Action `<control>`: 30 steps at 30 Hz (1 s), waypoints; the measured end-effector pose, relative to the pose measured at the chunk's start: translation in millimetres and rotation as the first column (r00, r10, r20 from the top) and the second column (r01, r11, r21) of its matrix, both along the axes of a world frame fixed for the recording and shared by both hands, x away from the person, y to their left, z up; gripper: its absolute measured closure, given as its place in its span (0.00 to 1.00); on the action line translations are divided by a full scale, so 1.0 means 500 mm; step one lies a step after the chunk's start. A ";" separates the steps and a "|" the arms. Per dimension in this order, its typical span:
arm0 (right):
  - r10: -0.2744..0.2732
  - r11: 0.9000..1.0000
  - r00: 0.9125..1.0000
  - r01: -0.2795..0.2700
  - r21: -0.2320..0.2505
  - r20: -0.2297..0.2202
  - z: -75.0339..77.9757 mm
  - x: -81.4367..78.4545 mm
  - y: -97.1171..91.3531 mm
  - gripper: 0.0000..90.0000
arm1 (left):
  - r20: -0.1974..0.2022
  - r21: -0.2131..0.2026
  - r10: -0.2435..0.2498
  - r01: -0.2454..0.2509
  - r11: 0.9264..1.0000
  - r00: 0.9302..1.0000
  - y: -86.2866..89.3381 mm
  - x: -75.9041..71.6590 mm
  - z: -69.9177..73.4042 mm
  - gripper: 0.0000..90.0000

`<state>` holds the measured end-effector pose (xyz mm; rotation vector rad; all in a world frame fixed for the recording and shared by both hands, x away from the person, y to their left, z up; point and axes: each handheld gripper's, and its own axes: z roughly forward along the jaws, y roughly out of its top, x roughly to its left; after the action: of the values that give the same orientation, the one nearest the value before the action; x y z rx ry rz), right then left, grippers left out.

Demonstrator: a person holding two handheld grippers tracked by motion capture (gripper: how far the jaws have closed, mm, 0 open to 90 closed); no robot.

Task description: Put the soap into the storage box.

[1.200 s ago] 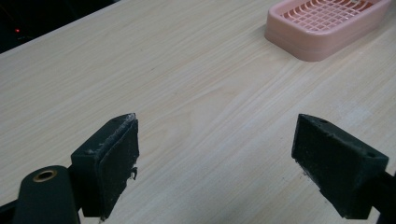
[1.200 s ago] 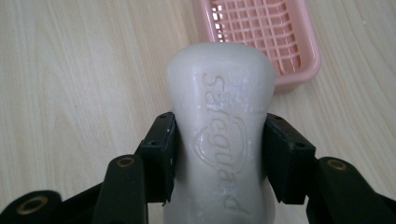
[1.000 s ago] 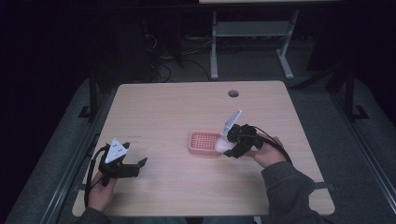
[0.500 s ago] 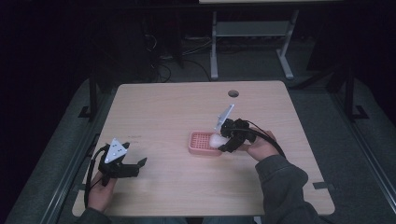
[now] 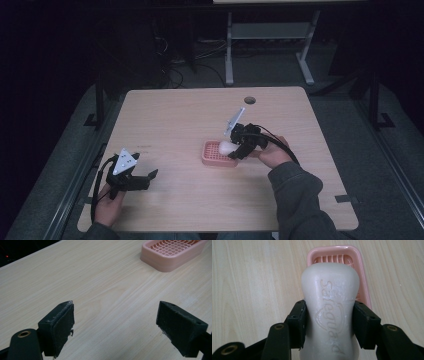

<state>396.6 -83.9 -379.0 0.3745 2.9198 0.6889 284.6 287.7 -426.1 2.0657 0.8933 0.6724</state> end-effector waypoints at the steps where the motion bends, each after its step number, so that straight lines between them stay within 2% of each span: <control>1: 0.000 1.000 1.000 0.000 0.000 0.000 0.000 0.000 0.000 0.54 | 0.000 0.000 0.000 0.000 1.000 1.000 0.000 0.000 0.000 0.16; 4: 0.005 1.000 1.000 -0.005 -0.016 -0.006 -0.002 0.005 0.012 0.54 | 0.002 -0.001 -0.001 0.001 1.000 1.000 -0.001 0.000 0.000 0.16; 12: 0.023 1.000 1.000 -0.023 -0.021 -0.010 0.003 0.015 0.032 0.54 | 0.003 -0.004 -0.001 0.001 1.000 1.000 0.001 -0.001 0.001 0.16; 15: 0.027 1.000 0.999 -0.028 -0.005 -0.021 0.001 0.023 0.038 0.54 | 0.007 -0.009 0.000 0.000 1.000 1.000 0.001 -0.001 0.001 0.16; 19: 0.025 1.000 0.999 -0.025 -0.008 -0.034 -0.008 0.030 0.047 0.54 | 0.009 -0.011 0.000 0.000 1.000 1.000 0.001 0.000 0.001 0.16; 22: 0.041 0.998 0.999 -0.042 -0.037 -0.036 -0.014 0.035 0.059 0.54 | 0.003 -0.006 0.000 0.000 1.000 1.000 0.001 0.000 0.001 0.16; 24: 0.041 0.998 0.999 -0.042 -0.043 -0.033 -0.016 0.037 0.063 0.54 | 0.003 -0.005 -0.001 0.001 1.000 1.000 0.001 0.000 0.002 0.16; 26: 0.052 0.998 0.997 -0.054 -0.037 -0.055 -0.018 0.043 0.070 0.54 | 0.008 -0.008 -0.001 0.001 1.000 1.000 0.002 0.000 0.002 0.16; 27: 0.045 0.998 0.998 -0.047 -0.051 -0.040 -0.020 0.046 0.079 0.54 | 0.008 -0.010 0.000 0.000 1.000 1.000 0.002 0.000 0.003 0.16; 30: 0.043 0.998 0.998 -0.045 -0.048 -0.041 -0.024 0.050 0.085 0.54 | 0.007 -0.007 0.000 0.000 1.000 1.000 0.003 0.000 0.002 0.16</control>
<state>421.4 -41.5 -390.8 0.3238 2.9852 0.6208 284.8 289.2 -424.9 2.0556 0.8907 0.6755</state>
